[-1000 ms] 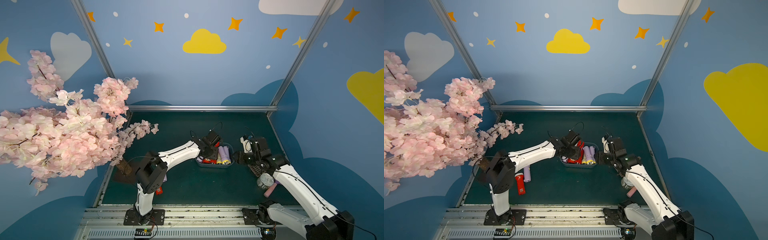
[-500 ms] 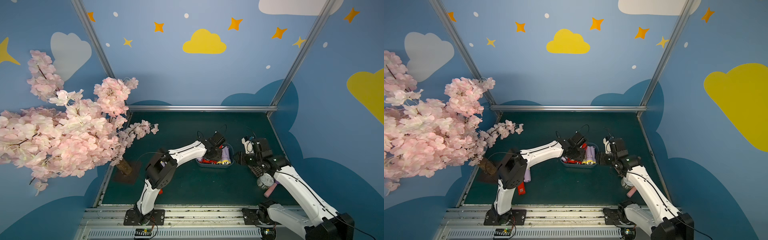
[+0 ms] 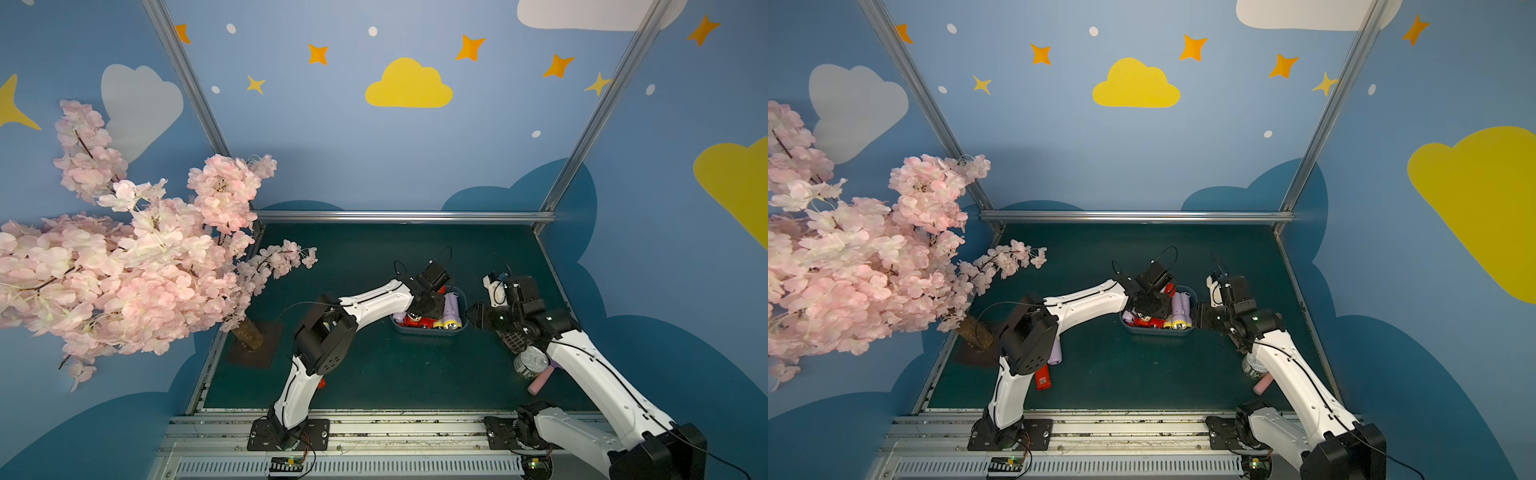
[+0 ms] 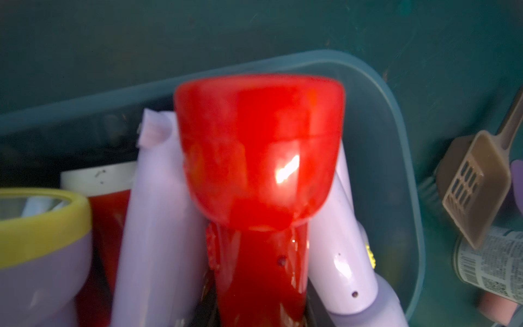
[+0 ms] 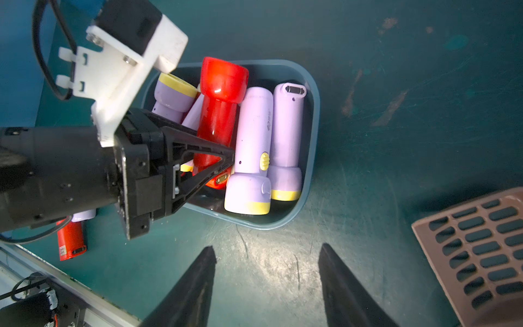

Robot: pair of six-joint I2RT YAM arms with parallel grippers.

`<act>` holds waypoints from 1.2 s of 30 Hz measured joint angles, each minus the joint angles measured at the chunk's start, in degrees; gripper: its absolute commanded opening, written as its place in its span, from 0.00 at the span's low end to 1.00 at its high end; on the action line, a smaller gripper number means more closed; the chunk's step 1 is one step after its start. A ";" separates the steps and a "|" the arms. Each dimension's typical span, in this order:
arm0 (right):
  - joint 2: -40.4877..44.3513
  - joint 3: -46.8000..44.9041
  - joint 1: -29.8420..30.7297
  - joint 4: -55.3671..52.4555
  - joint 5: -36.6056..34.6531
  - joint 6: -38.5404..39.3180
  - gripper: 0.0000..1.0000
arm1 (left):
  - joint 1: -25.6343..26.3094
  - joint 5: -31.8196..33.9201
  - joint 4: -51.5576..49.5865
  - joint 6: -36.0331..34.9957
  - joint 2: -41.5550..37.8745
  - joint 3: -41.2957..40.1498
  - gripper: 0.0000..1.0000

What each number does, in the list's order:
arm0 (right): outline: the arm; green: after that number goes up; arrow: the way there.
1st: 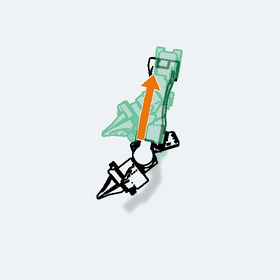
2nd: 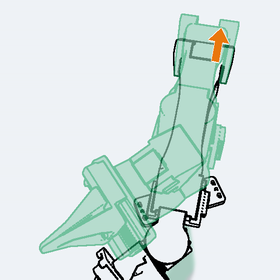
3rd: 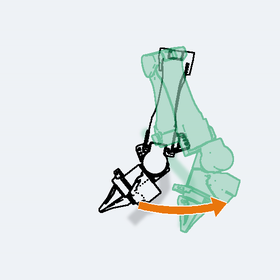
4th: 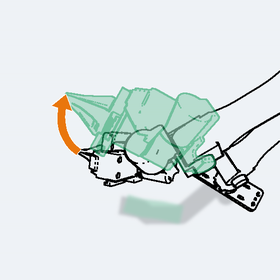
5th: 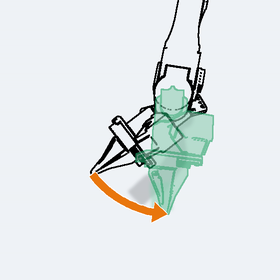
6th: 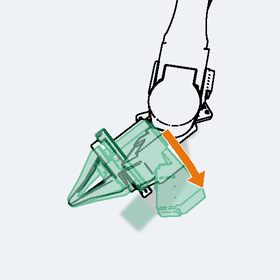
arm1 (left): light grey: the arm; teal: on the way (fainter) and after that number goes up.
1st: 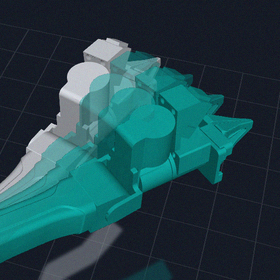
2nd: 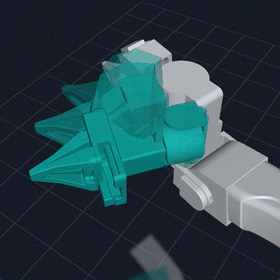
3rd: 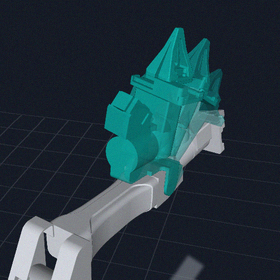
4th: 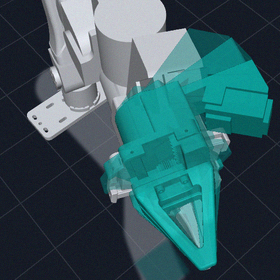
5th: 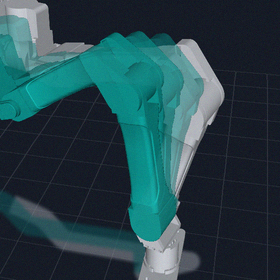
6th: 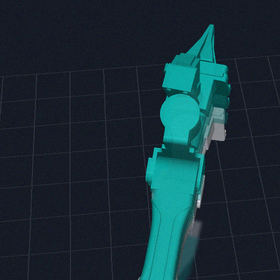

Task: Put the flashlights into the storage boxes
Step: Place the flashlight at the storage box, then adjust the flashlight in the storage box.

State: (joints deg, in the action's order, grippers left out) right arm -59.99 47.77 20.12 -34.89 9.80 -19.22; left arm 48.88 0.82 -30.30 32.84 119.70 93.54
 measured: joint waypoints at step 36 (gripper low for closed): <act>-31.69 12.33 4.15 6.60 4.15 -0.37 0.52 | -1.05 -3.32 3.89 -0.76 -4.22 -7.26 0.43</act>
State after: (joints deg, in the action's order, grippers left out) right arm -91.68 60.10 24.27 -28.29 13.96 -19.59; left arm 47.83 -2.50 -26.41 32.08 115.48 86.28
